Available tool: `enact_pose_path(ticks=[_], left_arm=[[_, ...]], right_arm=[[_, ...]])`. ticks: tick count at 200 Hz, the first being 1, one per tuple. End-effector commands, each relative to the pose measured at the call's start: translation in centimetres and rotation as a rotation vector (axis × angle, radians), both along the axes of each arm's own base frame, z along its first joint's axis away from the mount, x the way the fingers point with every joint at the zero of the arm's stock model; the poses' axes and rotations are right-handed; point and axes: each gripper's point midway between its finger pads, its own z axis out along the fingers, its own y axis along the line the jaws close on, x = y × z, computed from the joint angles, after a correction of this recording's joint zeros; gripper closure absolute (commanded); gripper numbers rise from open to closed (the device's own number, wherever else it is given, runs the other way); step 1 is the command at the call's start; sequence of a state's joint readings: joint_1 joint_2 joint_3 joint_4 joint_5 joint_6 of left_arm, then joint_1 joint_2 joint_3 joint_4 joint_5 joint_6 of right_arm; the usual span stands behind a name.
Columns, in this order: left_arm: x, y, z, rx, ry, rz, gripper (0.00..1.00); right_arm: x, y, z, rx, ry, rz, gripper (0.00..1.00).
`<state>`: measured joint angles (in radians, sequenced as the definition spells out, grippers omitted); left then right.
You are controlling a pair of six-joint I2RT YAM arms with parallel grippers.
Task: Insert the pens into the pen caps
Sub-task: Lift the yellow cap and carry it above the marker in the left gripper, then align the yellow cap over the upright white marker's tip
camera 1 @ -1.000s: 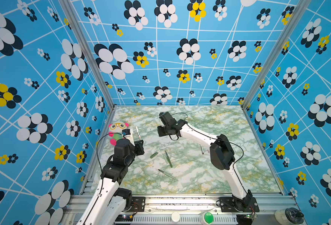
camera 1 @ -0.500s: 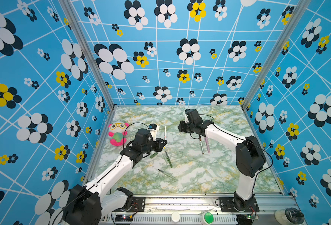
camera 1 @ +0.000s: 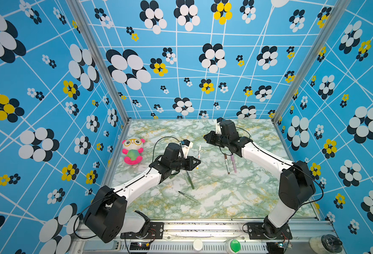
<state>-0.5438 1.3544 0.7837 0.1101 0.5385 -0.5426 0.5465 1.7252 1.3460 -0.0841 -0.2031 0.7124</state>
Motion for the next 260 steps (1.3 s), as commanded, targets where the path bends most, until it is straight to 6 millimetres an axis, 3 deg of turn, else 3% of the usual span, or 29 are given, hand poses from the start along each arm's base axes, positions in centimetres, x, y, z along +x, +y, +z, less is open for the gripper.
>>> enact_pose_path(ticks=[1, 109, 260], left_arm=[[0.7, -0.8, 1.7, -0.031, -0.036, -0.006, 1.0], [1.3, -0.8, 1.5, -0.012, -0.048, 0.008, 1.0], [1.9, -0.6, 1.0, -0.001, -0.047, 0.032, 1.0]], right_arm=[[-0.3, 0.7, 1.2, 0.087, 0.006, 0.02, 0.99], [-0.8, 2.6, 1.1, 0.19, 0.058, 0.078, 1.0], [-2.0, 3.3, 1.2, 0.209, 0.064, 0.113, 1.0]])
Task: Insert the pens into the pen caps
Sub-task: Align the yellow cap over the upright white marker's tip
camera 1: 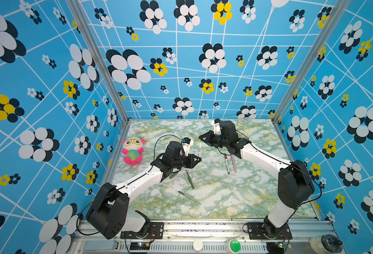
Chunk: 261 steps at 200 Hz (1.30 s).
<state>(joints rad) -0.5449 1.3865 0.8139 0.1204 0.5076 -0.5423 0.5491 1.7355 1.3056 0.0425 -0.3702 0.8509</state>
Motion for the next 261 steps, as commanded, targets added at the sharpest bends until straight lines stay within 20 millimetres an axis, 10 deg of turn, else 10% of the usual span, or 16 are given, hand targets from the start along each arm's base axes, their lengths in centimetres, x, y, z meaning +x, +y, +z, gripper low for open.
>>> enact_pose_path(ticks=[1, 261], left_arm=[[0.8, -0.4, 0.9, -0.01, -0.032, 0.006, 1.0], [0.9, 0.2, 0.4, -0.001, -0.025, 0.029, 1.0]], right_arm=[[-0.7, 0.7, 0.5, 0.022, -0.009, 0.028, 1.0], [-1.1, 0.4, 2.6, 0.044, -0.075, 0.027, 1.0]])
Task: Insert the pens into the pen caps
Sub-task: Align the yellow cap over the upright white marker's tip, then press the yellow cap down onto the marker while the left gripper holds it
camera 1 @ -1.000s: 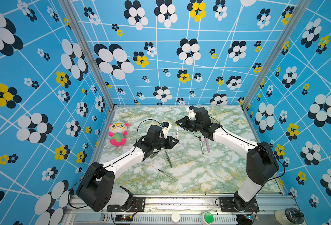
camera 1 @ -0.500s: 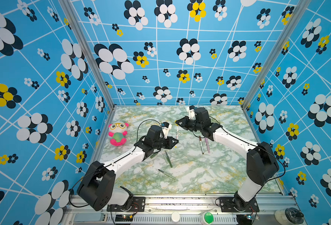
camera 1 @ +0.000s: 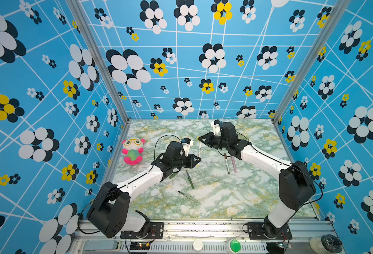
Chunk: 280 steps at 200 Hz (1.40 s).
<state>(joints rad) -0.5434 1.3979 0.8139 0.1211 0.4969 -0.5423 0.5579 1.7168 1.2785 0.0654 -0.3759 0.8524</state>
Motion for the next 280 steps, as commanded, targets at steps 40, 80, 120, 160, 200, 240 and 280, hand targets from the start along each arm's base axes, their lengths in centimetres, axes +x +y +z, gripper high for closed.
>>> enact_pose_path(ticks=[40, 80, 120, 160, 200, 240, 280], left_arm=[[0.9, 0.3, 0.9, -0.015, -0.033, 0.03, 1.0], [1.0, 0.5, 1.1, -0.023, -0.038, 0.042, 1.0], [1.1, 0.7, 1.4, -0.03, -0.042, 0.057, 1.0], [1.4, 0.8, 2.0, -0.048, -0.048, 0.077, 1.0], [1.6, 1.1, 2.8, -0.064, -0.06, 0.099, 1.0], [1.6, 1.4, 3.3, -0.075, -0.072, 0.114, 1.0], [1.7, 1.6, 3.8, -0.085, -0.083, 0.127, 1.0]], right_arm=[[-0.7, 0.2, 2.5, 0.04, -0.064, 0.023, 1.0], [-0.9, 0.4, 2.1, 0.033, -0.061, 0.03, 1.0], [-1.2, 0.5, 2.2, 0.016, -0.081, 0.034, 1.0], [-1.6, 0.9, 2.8, 0.017, -0.117, 0.048, 1.0], [-2.2, 1.4, 4.0, 0.032, -0.192, 0.064, 1.0], [-2.5, 1.7, 4.6, 0.05, -0.227, 0.067, 1.0], [-2.8, 1.8, 5.0, 0.067, -0.256, 0.067, 1.0]])
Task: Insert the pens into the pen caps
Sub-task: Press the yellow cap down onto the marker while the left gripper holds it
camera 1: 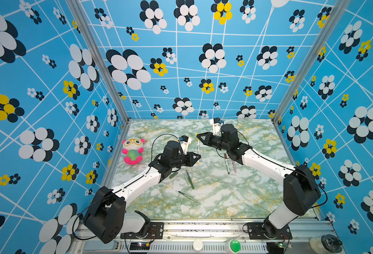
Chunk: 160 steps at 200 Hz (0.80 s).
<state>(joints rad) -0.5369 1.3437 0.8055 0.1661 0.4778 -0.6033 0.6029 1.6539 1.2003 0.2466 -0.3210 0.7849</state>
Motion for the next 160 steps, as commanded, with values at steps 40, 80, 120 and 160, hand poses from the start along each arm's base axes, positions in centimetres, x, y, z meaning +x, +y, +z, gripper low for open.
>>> enact_pose_path(ticks=[40, 80, 120, 160], left_arm=[[1.6, 1.2, 2.2, -0.044, -0.067, 0.093, 1.0], [1.7, 1.2, 2.7, -0.057, -0.083, 0.099, 1.0], [2.2, 1.4, 3.5, -0.065, -0.114, 0.108, 1.0], [2.8, 1.6, 5.0, -0.061, -0.168, 0.112, 1.0]], right_arm=[[-2.0, 0.7, 2.6, 0.053, -0.098, 0.046, 1.0], [-2.1, 0.6, 3.5, 0.076, -0.137, 0.033, 1.0], [-2.4, 1.0, 3.5, 0.079, -0.139, 0.062, 1.0], [-3.0, 1.2, 3.2, 0.064, -0.137, 0.094, 1.0]])
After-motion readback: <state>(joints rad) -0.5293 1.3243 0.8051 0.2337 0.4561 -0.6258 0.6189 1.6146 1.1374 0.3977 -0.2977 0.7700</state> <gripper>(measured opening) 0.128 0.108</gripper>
